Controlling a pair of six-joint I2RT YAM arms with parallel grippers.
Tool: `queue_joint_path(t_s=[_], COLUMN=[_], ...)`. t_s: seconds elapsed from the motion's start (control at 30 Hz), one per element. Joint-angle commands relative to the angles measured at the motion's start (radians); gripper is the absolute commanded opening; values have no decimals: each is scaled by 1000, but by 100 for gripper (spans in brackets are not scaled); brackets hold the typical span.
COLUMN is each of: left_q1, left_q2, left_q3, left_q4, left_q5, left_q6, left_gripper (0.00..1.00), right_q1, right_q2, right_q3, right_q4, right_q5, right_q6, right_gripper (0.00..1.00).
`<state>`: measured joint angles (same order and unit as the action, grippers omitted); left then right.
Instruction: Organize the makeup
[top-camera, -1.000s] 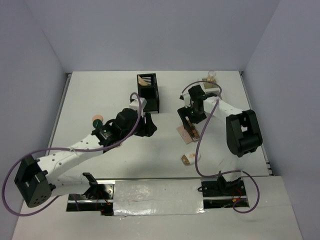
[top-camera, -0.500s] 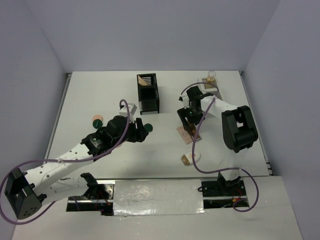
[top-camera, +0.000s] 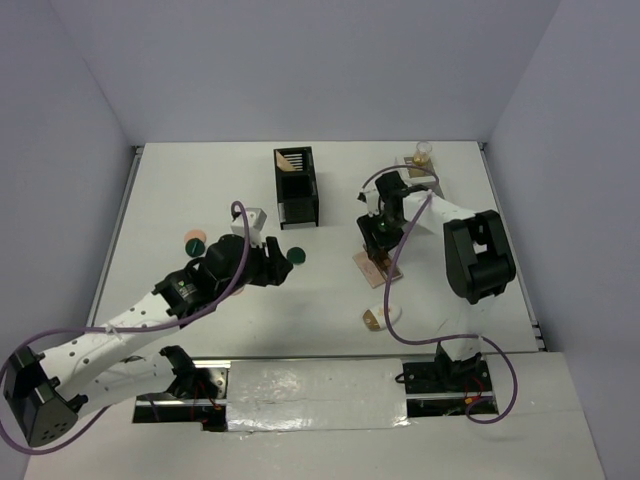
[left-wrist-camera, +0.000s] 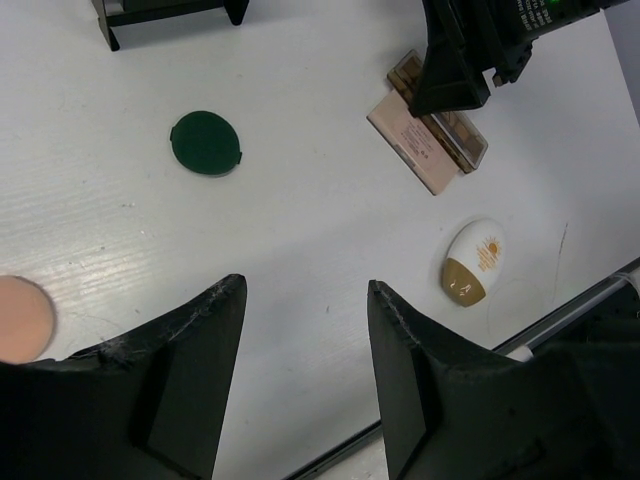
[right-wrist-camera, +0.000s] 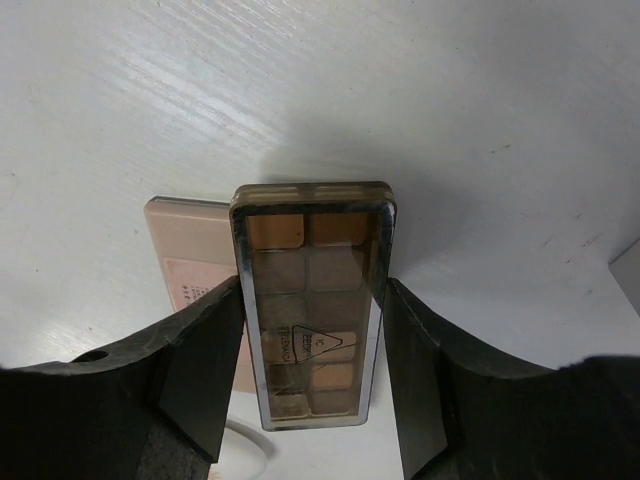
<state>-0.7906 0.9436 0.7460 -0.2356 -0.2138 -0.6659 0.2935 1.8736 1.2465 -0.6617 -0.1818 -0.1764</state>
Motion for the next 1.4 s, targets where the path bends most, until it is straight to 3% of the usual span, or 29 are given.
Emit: queue_joint_path(t_s=[0.0, 0.47, 0.67, 1.03, 1.2, 1.37], left_q1=[-2, -2, -2, -2, -2, -2], left_q2=[-28, -22, -9, 6, 14, 18], left_q3=[-2, -16, -7, -14, -7, 4], left_q4=[12, 50, 58, 82, 76, 65], left_q5=[-19, -1, 5, 19, 24, 22], left_q6=[-24, -35, -24, -24, -24, -15], left_gripper=[64, 64, 64, 64, 64, 64], right_q1=[-23, -70, -146, -316, -373, -418], right_q2=[-37, -352, -462, -465, -458, -400], right_q3=[25, 64, 47, 71, 13, 16], right_q4=[33, 33, 157, 393, 597, 659], right_q5=[-33, -309, -346, -366, -384, -374], right_q6=[-21, -178, -160, -138, -66, -3], right_gripper=[29, 18, 15, 13, 11, 11])
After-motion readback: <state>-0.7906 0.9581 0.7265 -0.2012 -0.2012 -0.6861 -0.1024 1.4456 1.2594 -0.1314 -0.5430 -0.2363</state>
